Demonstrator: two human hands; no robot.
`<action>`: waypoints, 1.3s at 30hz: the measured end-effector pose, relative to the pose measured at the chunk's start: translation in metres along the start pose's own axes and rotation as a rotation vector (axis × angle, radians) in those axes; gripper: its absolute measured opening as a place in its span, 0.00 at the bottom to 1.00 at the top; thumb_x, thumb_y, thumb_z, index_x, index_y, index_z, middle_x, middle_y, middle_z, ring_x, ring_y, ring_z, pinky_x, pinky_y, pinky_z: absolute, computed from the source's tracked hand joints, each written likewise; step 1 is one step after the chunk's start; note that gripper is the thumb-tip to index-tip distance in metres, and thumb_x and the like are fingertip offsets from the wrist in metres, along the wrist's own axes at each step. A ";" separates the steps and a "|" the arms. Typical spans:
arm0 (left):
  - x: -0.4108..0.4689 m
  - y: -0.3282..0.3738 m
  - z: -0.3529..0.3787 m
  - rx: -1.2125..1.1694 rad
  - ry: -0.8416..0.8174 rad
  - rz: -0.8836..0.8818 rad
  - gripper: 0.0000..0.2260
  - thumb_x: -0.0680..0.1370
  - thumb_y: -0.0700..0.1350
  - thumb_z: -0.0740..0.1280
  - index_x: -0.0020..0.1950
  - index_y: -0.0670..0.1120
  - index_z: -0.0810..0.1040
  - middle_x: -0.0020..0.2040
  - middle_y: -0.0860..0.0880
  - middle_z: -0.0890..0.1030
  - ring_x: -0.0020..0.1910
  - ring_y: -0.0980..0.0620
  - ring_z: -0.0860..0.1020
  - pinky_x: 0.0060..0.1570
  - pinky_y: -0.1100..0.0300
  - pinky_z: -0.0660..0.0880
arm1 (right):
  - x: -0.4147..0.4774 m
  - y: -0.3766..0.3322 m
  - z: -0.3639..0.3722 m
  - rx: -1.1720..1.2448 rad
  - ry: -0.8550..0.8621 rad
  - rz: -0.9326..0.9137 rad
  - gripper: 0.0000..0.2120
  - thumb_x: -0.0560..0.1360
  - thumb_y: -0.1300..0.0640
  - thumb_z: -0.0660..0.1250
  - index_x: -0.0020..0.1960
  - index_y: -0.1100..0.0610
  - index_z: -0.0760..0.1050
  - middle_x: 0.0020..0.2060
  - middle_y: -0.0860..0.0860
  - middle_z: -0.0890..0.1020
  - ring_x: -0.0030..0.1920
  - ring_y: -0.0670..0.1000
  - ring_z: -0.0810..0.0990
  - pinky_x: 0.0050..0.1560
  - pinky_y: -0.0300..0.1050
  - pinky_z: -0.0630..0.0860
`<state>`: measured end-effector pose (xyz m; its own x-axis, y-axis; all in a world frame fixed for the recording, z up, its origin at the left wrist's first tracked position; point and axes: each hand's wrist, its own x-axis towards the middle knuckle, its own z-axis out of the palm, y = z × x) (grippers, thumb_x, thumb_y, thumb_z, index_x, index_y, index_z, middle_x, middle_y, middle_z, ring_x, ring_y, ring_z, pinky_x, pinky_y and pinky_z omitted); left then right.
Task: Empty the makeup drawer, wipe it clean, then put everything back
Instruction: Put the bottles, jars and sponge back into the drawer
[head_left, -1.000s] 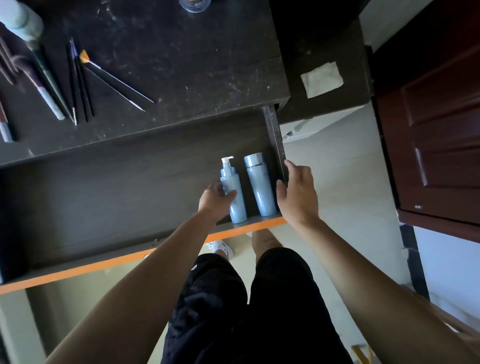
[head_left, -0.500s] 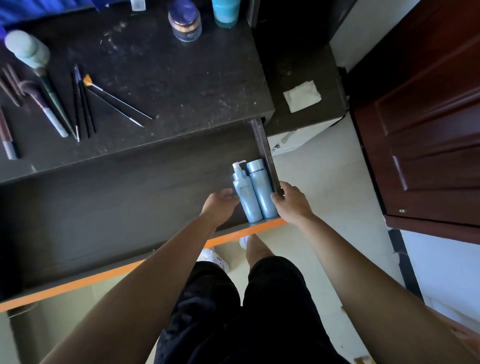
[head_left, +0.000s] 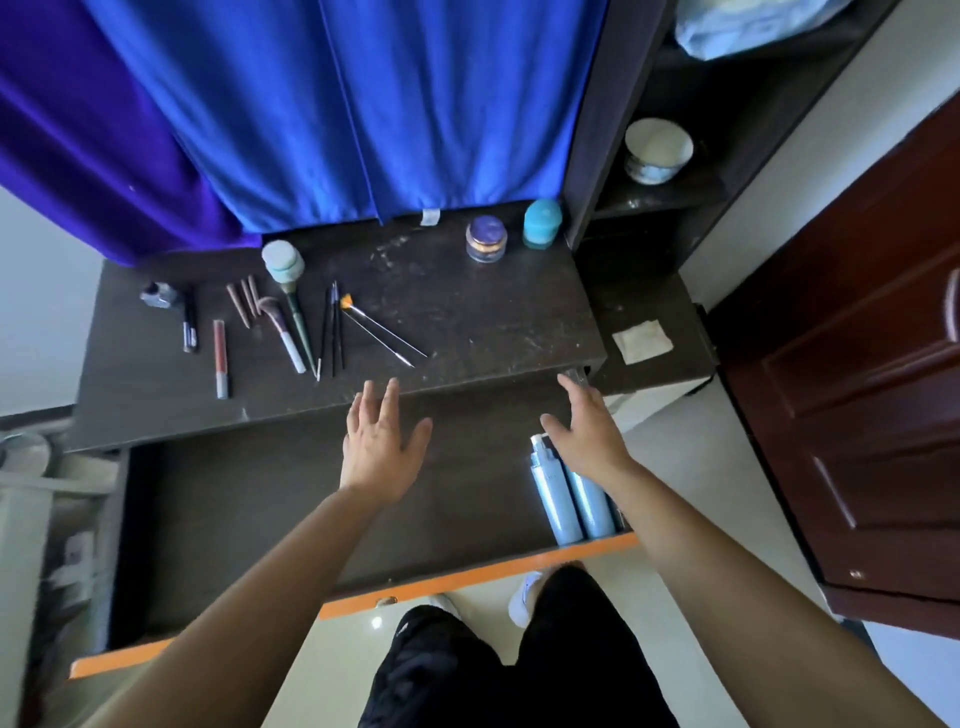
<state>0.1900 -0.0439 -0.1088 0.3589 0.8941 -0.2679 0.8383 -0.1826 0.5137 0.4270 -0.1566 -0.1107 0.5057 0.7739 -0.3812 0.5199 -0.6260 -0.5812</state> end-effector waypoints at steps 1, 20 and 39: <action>0.004 -0.001 -0.009 -0.005 0.008 -0.009 0.32 0.80 0.57 0.62 0.80 0.48 0.53 0.80 0.42 0.51 0.79 0.43 0.47 0.74 0.47 0.53 | 0.005 -0.010 -0.003 -0.006 0.009 -0.024 0.30 0.80 0.49 0.64 0.78 0.49 0.57 0.76 0.53 0.61 0.75 0.54 0.65 0.72 0.51 0.66; 0.242 0.117 0.003 -0.027 -0.025 0.054 0.36 0.77 0.53 0.68 0.80 0.48 0.54 0.80 0.46 0.53 0.78 0.44 0.52 0.73 0.49 0.57 | 0.269 -0.073 -0.075 -0.154 0.165 -0.193 0.35 0.77 0.53 0.67 0.79 0.56 0.54 0.74 0.57 0.62 0.73 0.59 0.64 0.68 0.53 0.68; 0.269 0.118 0.062 0.145 0.023 0.190 0.24 0.74 0.55 0.69 0.69 0.54 0.72 0.77 0.48 0.63 0.74 0.43 0.63 0.62 0.44 0.70 | 0.262 -0.018 -0.055 -0.215 0.084 -0.380 0.30 0.77 0.52 0.67 0.77 0.46 0.60 0.79 0.47 0.54 0.75 0.54 0.62 0.65 0.50 0.72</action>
<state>0.4105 0.1494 -0.1710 0.5078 0.8469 -0.1576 0.8074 -0.4040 0.4300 0.5879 0.0522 -0.1601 0.3009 0.9479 -0.1046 0.8063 -0.3114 -0.5028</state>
